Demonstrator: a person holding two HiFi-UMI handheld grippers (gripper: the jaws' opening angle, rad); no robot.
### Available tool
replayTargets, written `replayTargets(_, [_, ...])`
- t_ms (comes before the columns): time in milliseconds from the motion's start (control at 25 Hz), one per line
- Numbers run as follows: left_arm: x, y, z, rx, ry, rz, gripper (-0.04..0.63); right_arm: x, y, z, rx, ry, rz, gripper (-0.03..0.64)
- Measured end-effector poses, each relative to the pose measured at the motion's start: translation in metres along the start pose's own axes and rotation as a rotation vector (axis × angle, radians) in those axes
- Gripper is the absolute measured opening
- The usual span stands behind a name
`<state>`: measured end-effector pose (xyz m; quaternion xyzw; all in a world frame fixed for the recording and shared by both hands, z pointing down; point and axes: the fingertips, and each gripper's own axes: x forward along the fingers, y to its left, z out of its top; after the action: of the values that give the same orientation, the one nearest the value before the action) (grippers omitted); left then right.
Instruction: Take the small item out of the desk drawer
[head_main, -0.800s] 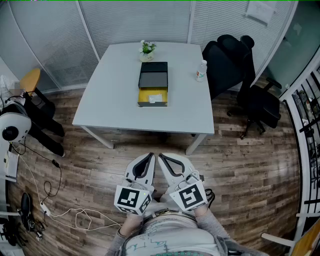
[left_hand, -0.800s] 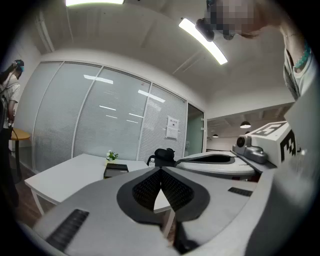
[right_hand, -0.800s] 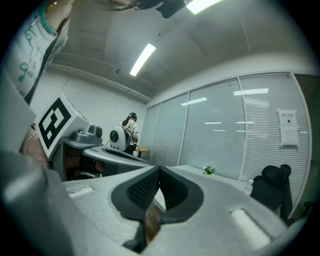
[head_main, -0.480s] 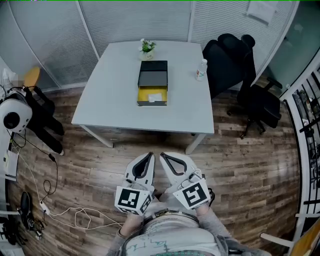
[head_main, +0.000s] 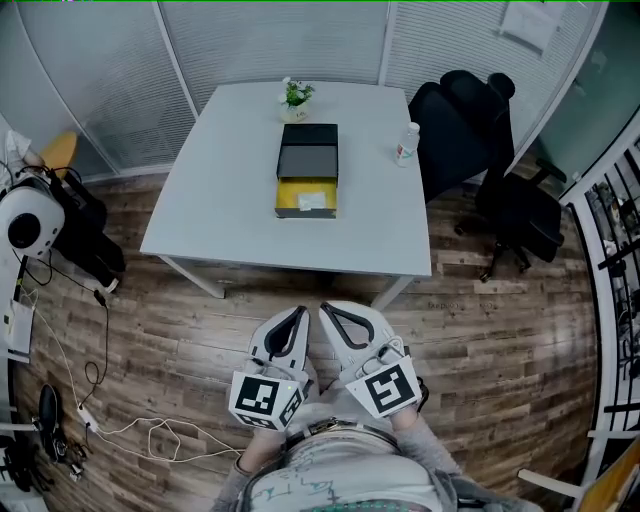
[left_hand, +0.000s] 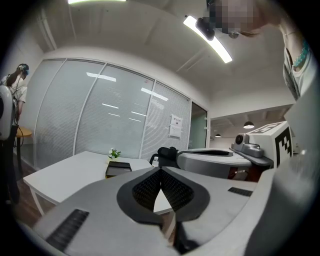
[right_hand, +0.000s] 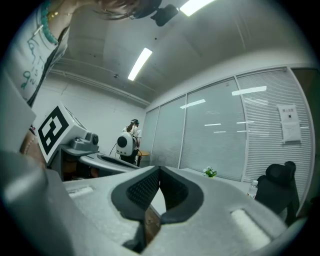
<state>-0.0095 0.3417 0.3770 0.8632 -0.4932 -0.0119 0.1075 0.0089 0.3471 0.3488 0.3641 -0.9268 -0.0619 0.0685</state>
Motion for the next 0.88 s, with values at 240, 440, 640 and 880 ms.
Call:
replayTargets(240, [0.038,0.032,0.009,0.011,0.009,-0.05,-0.002,0.039,-0.027,0.0,0.001,-0.002,-0.049,0.003])
replayTargets(440, [0.078,0.064,0.02,0.021,0.023,-0.099,-0.002,0.075,-0.058,-0.001,0.005,0.009,-0.104,0.003])
replayTargets(640, [0.106,0.091,0.03,0.022,0.034,-0.133,-0.002,0.113,-0.074,0.003,0.011,0.009,-0.126,0.003])
replayTargets(880, [0.129,0.121,0.035,0.011,0.039,-0.141,-0.002,0.151,-0.086,0.002,0.005,0.024,-0.117,0.003])
